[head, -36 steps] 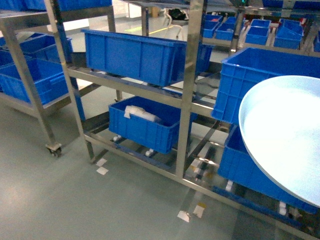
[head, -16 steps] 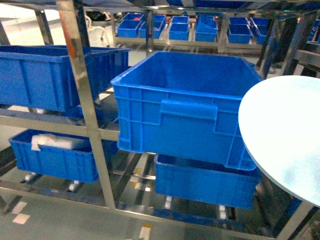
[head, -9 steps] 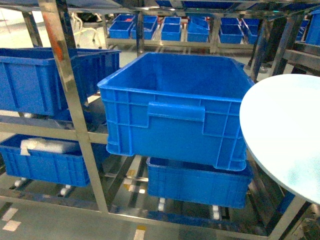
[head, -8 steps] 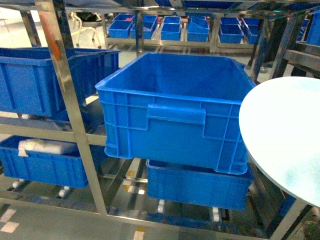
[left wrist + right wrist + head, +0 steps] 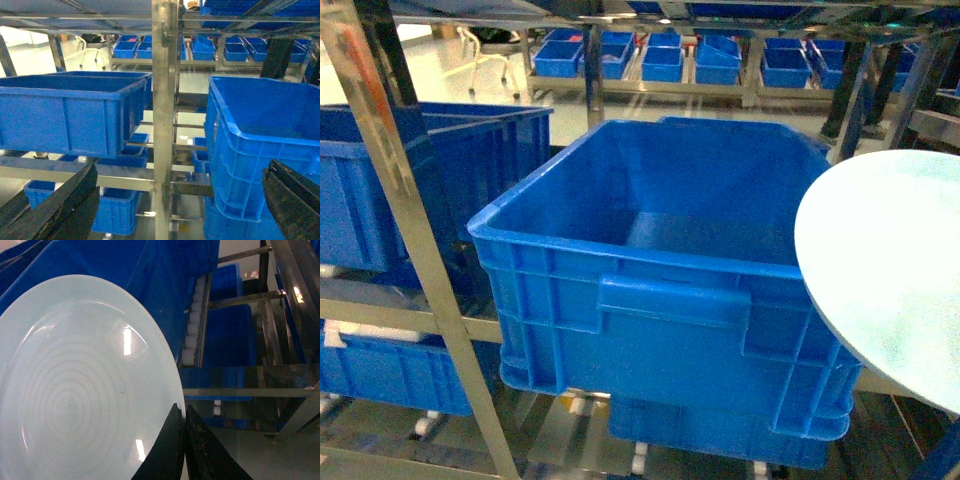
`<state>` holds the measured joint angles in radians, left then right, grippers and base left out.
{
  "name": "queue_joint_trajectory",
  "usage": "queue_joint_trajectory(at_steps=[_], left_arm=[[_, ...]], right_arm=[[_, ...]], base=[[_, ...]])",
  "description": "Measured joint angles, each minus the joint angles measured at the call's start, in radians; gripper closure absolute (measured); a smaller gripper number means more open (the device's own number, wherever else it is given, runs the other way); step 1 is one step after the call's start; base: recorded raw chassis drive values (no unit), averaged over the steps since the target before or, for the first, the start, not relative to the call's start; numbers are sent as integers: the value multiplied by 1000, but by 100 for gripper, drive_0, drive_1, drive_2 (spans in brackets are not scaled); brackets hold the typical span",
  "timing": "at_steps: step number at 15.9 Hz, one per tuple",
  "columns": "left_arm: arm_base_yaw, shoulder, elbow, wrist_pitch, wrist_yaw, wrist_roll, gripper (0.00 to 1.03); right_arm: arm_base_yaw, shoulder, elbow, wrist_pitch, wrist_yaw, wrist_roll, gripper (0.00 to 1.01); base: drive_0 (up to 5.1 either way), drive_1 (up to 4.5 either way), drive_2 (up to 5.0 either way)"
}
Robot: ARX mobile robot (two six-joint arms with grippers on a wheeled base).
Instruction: Place blue tray on left shelf second layer neatly
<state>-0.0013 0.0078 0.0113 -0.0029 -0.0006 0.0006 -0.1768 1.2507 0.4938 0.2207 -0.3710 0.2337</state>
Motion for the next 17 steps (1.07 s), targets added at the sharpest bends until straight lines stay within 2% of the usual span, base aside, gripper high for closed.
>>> queue_joint_trajectory(at_steps=[6, 17], left_arm=[[0, 0, 0, -1, 0, 0, 5], [0, 0, 0, -1, 0, 0, 5]], right_arm=[[0, 0, 0, -1, 0, 0, 99], [0, 0, 0, -1, 0, 0, 99]], base=[[12, 342, -319], [0, 0, 0]])
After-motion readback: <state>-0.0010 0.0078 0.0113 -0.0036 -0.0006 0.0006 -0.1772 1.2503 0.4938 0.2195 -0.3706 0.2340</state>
